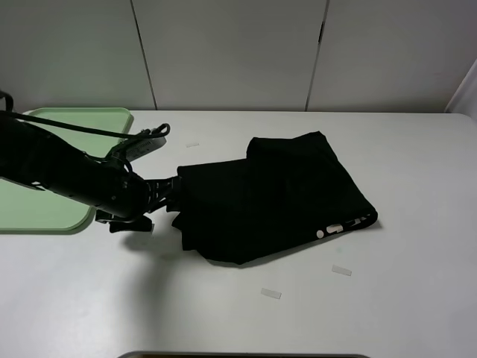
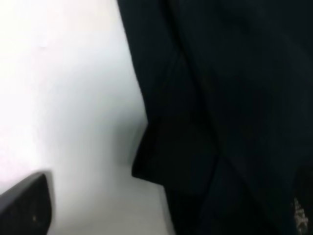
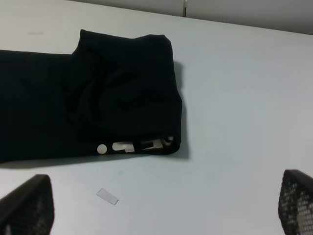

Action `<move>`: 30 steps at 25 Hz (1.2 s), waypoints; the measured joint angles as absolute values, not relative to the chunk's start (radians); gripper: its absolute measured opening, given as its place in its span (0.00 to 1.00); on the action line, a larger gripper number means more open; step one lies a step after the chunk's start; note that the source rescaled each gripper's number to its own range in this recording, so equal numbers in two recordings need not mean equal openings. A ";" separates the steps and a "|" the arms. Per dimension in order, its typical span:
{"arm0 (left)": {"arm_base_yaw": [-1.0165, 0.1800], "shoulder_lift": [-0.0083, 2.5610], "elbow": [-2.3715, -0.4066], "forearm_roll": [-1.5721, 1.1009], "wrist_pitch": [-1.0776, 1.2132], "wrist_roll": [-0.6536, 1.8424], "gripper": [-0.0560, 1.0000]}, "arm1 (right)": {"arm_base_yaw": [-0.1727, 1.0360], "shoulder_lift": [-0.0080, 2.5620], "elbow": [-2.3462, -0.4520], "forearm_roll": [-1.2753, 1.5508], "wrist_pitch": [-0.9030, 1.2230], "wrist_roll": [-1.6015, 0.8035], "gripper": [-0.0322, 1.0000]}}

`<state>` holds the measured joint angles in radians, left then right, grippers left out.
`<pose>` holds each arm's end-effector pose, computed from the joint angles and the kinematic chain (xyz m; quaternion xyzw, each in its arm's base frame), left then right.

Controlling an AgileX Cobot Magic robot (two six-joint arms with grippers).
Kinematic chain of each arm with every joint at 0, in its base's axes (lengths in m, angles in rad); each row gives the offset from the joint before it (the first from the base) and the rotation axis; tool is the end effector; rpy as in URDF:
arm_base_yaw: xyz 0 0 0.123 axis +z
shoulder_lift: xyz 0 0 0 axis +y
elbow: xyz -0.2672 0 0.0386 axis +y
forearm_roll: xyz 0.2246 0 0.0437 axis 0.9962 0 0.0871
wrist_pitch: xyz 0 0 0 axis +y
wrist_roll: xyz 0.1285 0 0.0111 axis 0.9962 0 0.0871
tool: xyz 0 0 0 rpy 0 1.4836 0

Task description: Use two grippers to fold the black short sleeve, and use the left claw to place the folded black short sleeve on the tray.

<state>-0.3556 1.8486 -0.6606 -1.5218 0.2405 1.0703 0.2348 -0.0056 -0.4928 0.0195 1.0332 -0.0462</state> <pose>0.2613 -0.1299 0.0650 -0.0185 0.9671 -0.1957 0.1616 0.0240 0.0080 0.2499 -0.1188 0.8380 0.0598 0.5292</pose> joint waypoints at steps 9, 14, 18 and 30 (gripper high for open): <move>-0.426 1.853 -0.663 -1.721 0.222 1.258 0.94 | 0.235 -0.006 -0.493 0.018 1.033 -0.046 1.00; -0.444 1.855 -0.670 -1.731 0.196 1.269 0.91 | 0.235 -0.006 -0.493 0.017 1.033 -0.046 1.00; -0.462 1.857 -0.705 -1.733 0.194 1.276 0.90 | 0.235 -0.006 -0.493 0.017 1.033 -0.046 1.00; -0.467 1.887 -0.732 -1.735 0.192 1.279 0.90 | 0.235 -0.006 -0.493 0.016 1.033 -0.046 1.00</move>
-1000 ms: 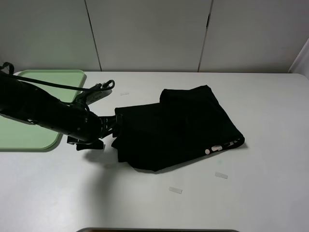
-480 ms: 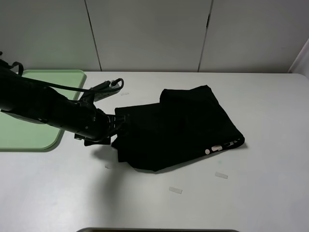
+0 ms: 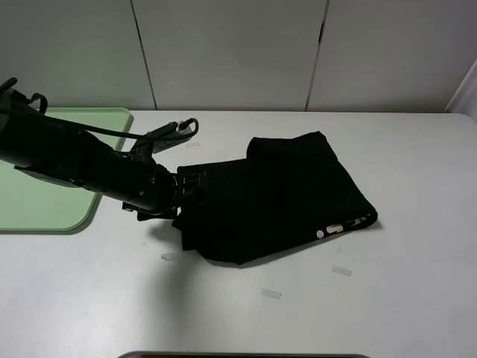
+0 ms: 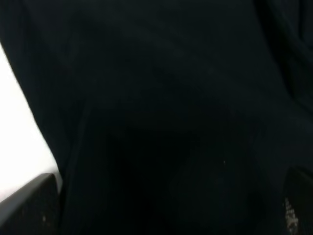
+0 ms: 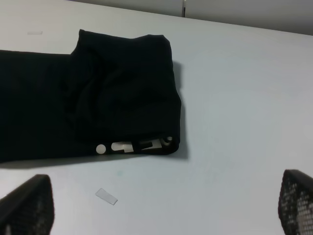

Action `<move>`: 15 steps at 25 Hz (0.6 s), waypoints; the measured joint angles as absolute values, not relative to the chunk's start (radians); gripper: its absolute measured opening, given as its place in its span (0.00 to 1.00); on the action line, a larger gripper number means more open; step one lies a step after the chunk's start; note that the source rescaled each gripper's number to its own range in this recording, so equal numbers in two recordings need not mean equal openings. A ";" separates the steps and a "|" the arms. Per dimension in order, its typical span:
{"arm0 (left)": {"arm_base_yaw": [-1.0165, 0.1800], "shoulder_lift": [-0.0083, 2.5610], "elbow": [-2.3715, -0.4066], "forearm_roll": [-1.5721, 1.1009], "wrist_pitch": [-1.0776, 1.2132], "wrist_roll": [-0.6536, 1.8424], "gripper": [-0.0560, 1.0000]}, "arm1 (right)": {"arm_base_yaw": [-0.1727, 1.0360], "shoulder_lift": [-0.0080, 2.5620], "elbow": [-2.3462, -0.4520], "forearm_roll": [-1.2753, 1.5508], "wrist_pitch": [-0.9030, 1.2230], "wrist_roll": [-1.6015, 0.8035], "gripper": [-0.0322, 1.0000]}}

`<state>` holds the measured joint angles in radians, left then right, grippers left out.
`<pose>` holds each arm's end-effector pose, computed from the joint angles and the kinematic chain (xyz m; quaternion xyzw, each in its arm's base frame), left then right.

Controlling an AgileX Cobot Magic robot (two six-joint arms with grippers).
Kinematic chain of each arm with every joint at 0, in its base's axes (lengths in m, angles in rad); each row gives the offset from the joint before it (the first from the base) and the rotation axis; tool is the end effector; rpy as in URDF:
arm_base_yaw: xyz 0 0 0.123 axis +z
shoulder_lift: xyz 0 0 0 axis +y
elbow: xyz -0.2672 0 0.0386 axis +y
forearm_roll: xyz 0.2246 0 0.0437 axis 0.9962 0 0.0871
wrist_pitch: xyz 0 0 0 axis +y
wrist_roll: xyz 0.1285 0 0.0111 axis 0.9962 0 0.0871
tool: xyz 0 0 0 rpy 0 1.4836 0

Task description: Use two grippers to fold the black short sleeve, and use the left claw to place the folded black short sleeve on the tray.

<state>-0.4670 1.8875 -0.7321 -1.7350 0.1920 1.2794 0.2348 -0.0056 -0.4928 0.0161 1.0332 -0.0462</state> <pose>0.2703 -0.1636 0.0680 0.0290 0.9601 -0.1989 0.1945 0.0241 0.0076 0.2499 -0.1187 0.8380 0.0582 0.5294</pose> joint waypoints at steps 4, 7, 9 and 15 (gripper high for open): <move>-0.467 1.887 -0.732 -1.735 0.188 1.281 0.90 | 0.235 -0.006 -0.493 0.016 1.033 -0.046 1.00; -0.455 1.887 -0.732 -1.721 0.170 1.283 0.90 | 0.235 -0.006 -0.493 0.012 1.033 -0.046 1.00; -0.444 1.889 -0.732 -1.710 0.163 1.283 0.90 | 0.235 -0.006 -0.493 0.000 1.033 -0.046 1.00; -0.439 1.889 -0.732 -1.702 0.152 1.283 0.90 | 0.235 -0.006 -0.493 0.000 1.033 -0.046 1.00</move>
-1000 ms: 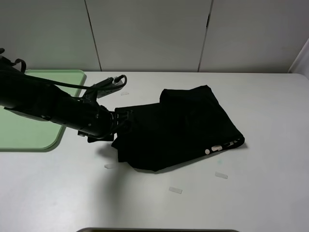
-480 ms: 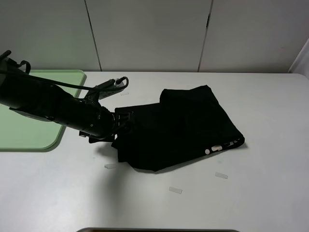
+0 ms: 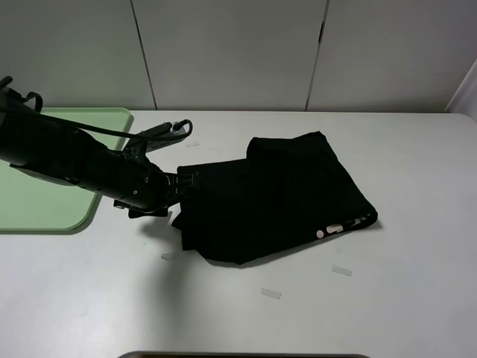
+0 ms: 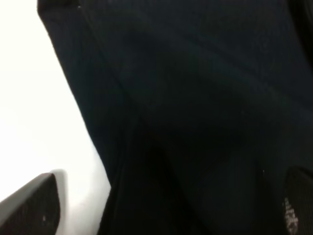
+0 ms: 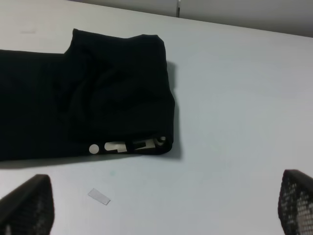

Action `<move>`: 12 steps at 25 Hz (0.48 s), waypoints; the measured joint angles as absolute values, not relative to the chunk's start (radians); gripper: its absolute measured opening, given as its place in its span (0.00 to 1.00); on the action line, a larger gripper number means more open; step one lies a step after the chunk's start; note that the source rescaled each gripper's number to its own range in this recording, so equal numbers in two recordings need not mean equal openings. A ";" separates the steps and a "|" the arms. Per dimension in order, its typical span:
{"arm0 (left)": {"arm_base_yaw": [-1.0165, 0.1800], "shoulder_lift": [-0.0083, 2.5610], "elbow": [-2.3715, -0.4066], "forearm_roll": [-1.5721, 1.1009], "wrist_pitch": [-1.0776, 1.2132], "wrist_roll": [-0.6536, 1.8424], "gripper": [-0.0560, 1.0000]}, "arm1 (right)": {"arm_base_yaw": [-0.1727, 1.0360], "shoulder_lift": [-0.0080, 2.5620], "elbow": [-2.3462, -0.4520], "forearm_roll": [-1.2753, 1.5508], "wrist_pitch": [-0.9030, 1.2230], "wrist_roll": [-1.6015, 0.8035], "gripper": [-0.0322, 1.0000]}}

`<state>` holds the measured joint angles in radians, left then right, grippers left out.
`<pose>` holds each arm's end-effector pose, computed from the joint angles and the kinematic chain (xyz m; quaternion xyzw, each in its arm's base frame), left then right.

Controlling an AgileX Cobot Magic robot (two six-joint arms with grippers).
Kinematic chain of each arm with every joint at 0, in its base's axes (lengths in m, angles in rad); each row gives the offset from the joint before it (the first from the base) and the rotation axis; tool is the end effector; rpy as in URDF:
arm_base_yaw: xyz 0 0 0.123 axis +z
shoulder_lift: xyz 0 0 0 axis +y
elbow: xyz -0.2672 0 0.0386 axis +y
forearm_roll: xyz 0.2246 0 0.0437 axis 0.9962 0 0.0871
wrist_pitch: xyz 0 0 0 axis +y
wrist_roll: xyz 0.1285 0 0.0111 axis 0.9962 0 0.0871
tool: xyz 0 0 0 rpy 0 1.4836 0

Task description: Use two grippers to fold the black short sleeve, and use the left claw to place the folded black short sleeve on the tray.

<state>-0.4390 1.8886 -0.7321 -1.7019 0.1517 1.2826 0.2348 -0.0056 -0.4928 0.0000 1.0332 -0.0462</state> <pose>0.2761 -0.1511 0.0662 0.0281 0.9633 -0.1731 0.2034 0.0245 0.0059 0.2499 -0.1185 0.8381 0.0501 0.5302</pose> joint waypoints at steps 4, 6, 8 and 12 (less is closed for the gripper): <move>-0.448 1.890 -0.733 -1.701 0.148 1.283 0.90 | 0.235 -0.006 -0.493 -0.006 1.033 -0.046 1.00; -0.460 1.900 -0.745 -1.704 0.150 1.283 0.89 | 0.235 -0.006 -0.493 -0.006 1.033 -0.046 1.00; -0.469 1.931 -0.762 -1.709 0.165 1.283 0.89 | 0.235 -0.006 -0.493 -0.006 1.033 -0.046 1.00; -0.484 1.970 -0.793 -1.736 0.211 1.287 0.88 | 0.235 -0.006 -0.493 -0.006 1.033 -0.046 1.00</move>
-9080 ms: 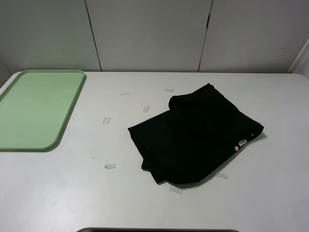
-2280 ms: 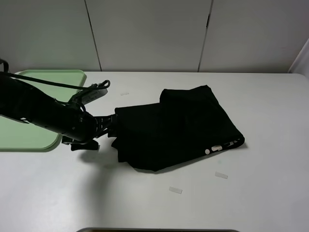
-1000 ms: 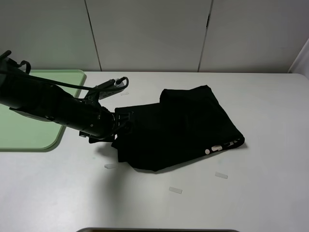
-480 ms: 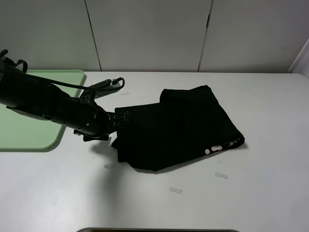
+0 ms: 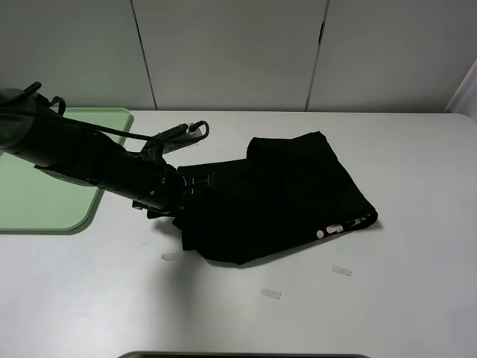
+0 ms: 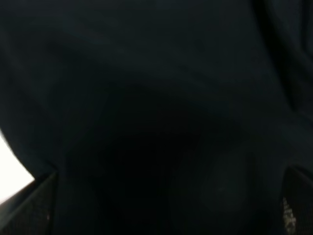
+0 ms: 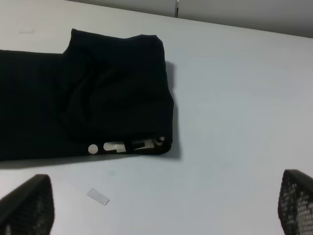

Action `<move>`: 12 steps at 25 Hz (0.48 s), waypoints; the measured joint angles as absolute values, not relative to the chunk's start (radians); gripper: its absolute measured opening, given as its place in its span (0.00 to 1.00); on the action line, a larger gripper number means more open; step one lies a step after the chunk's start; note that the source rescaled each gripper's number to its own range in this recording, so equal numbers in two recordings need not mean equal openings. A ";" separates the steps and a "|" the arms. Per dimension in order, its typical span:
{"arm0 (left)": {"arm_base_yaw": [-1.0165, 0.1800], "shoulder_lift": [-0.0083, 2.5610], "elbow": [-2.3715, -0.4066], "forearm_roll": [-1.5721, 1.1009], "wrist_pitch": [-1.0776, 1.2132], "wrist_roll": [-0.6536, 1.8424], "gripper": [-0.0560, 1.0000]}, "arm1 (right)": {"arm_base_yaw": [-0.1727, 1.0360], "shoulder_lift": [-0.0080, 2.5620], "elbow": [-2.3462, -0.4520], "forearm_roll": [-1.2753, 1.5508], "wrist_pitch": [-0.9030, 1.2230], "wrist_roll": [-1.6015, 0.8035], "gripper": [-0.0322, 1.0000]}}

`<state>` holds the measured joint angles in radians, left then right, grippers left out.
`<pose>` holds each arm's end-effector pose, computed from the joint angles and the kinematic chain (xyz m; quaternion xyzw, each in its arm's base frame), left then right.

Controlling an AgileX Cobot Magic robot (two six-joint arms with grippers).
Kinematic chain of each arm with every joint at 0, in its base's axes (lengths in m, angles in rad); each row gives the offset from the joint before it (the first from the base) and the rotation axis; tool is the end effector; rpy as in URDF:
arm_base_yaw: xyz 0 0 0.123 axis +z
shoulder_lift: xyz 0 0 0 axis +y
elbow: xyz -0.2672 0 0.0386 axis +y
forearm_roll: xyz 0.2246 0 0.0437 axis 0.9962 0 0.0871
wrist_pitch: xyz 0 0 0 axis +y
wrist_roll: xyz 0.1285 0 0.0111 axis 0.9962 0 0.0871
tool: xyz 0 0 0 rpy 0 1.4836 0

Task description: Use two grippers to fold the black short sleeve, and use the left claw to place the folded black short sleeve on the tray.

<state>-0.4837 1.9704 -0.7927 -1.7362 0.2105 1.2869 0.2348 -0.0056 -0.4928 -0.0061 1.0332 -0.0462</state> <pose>0.2781 -0.1762 0.0536 0.0412 0.9612 -0.2038 0.1810 0.0247 0.0052 0.2499 -0.1185 0.8381 0.0471 0.5305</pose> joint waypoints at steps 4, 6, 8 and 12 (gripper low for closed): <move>-0.485 1.980 -0.799 -1.736 0.227 1.288 0.85 | 0.235 -0.006 -0.493 -0.006 1.033 -0.046 1.00; -0.485 1.983 -0.799 -1.736 0.226 1.289 0.77 | 0.235 -0.006 -0.493 -0.006 1.033 -0.046 1.00; -0.485 1.991 -0.799 -1.736 0.222 1.290 0.63 | 0.235 -0.006 -0.493 -0.006 1.033 -0.046 1.00; -0.486 2.005 -0.798 -1.737 0.210 1.290 0.27 | 0.235 -0.006 -0.493 -0.006 1.033 -0.046 1.00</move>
